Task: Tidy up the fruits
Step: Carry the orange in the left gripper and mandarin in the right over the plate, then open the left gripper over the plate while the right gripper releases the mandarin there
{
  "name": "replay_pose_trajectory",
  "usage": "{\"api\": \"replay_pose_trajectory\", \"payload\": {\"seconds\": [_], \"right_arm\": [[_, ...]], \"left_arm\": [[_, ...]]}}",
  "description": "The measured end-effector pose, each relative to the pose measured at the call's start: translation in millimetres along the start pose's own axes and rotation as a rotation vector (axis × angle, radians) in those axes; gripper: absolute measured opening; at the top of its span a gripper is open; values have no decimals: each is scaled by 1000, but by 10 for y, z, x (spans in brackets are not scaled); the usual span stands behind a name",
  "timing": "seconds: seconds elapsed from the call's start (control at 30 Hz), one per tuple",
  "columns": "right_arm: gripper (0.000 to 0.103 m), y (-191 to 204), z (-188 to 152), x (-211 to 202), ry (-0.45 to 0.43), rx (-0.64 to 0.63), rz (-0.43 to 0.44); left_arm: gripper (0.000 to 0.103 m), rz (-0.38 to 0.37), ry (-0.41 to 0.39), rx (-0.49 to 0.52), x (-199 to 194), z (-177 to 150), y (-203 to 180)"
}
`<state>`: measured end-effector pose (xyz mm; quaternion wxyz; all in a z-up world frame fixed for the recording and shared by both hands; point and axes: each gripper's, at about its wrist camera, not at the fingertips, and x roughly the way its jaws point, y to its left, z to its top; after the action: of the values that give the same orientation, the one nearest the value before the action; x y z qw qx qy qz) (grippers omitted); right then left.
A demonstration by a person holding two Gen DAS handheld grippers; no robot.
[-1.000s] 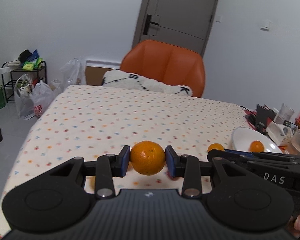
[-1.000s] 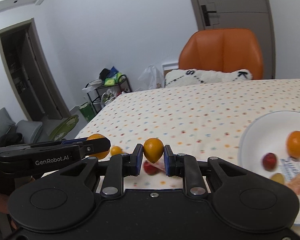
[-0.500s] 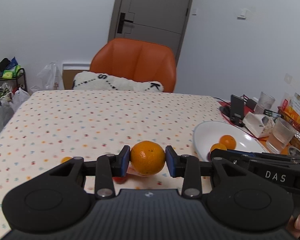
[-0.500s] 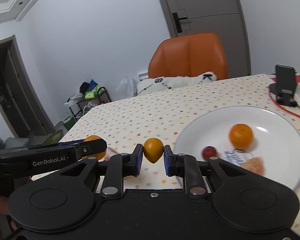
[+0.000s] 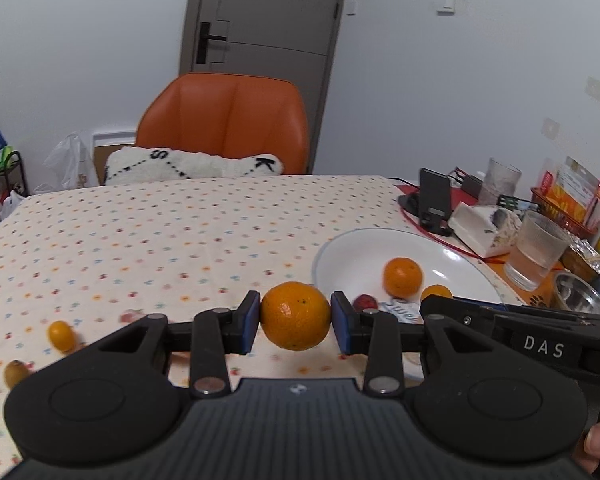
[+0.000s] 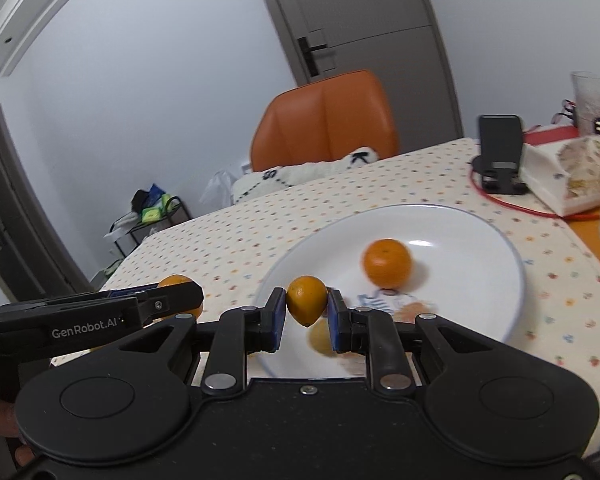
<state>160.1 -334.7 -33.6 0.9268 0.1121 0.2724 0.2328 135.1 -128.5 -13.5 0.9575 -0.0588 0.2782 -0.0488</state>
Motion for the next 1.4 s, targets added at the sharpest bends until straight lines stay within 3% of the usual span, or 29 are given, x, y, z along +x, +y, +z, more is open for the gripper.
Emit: {"api": "replay_pose_trajectory", "payload": {"seconds": [0.57,0.7,0.93,1.4], "right_arm": [[22,-533,-82,-62,-21,79,-108],[36,-542,-77,-79,-32,91,-115],[54,-451,-88,-207,-46,85,-106],[66,-154,-64,-251,-54,63,-81]], "left_arm": [[37,-59,61,53,406,-43,-439],[43,-30,63,73,407,-41,-477],[68,-9,32,82,232,-21,-471],[76,48,-20,50,-163,-1,-152]]}}
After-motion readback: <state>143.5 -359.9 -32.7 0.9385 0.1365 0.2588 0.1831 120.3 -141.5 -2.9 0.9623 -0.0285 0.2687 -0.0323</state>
